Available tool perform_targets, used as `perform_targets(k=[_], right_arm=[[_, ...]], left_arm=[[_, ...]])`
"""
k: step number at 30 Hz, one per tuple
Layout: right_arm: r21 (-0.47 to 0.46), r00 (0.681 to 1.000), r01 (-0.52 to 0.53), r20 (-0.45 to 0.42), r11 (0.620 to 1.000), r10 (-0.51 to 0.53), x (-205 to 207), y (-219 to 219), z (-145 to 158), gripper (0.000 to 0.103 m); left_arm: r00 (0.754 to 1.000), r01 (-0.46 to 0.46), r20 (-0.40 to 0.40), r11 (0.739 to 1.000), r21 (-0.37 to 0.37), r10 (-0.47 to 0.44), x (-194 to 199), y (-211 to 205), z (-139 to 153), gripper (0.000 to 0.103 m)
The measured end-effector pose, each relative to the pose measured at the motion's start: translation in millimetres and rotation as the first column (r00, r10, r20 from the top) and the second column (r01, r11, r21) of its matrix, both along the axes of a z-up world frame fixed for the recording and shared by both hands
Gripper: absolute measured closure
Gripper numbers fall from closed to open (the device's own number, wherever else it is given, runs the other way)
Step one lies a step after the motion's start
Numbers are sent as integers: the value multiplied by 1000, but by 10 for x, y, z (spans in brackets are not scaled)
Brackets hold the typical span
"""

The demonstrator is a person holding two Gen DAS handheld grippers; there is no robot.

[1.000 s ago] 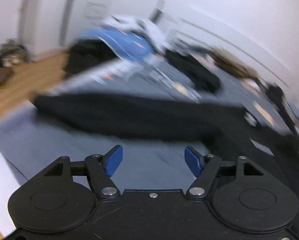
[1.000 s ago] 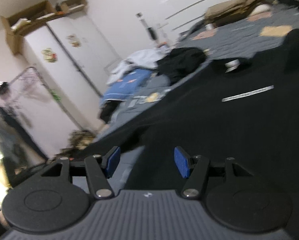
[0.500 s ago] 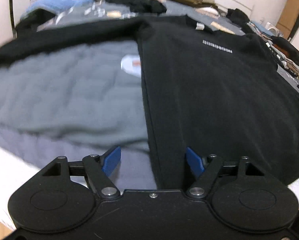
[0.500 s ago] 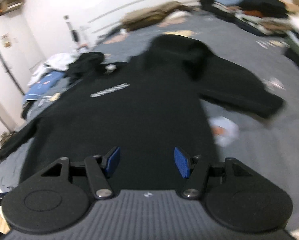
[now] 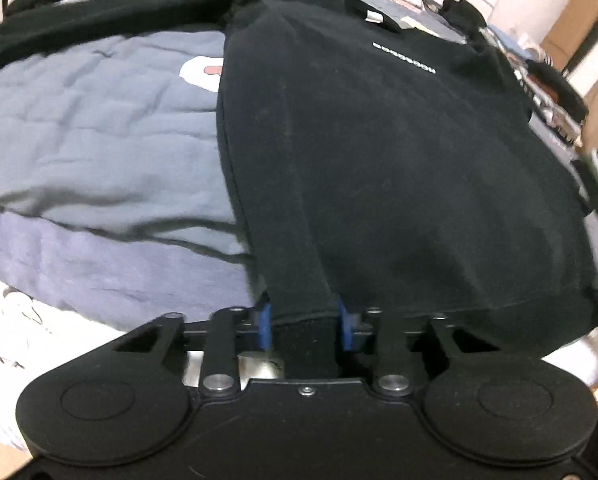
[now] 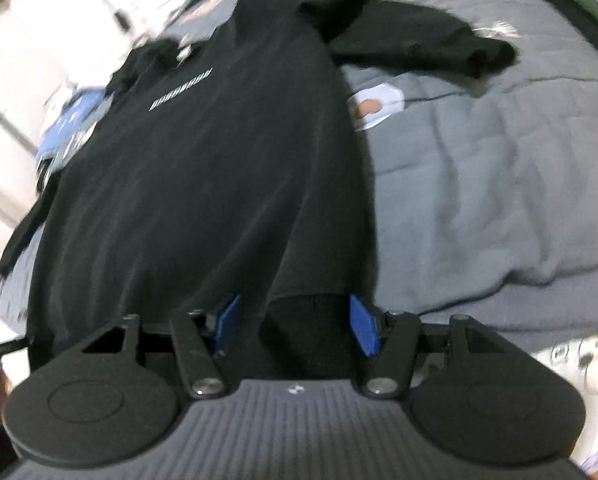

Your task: Fold clothes

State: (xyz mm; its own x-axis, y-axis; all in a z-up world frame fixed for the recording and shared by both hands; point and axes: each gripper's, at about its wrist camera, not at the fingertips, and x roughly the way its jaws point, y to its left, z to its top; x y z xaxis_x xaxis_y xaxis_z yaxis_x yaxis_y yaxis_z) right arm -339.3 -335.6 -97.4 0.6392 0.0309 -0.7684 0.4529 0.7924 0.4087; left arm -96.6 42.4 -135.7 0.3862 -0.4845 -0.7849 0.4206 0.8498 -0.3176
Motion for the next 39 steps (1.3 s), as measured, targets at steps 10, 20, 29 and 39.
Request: perform_targets(k=[10, 20, 29, 39], right_arm=[[201, 957, 56, 268, 978, -110, -470, -137, 652, 97], [-52, 993, -49, -106, 997, 44, -219, 27, 499, 94], [-160, 991, 52, 129, 986, -32, -145, 100, 930, 63], [-125, 957, 173, 256, 977, -137, -66, 231, 1197, 57]], left_arm=[[999, -25, 14, 977, -211, 29, -146, 377, 587, 82], [999, 38, -35, 994, 100, -35, -231, 170, 289, 61], [970, 55, 243, 991, -118, -25, -430, 78, 821, 39], [918, 241, 368, 945, -221, -148, -449, -586, 1140, 32]])
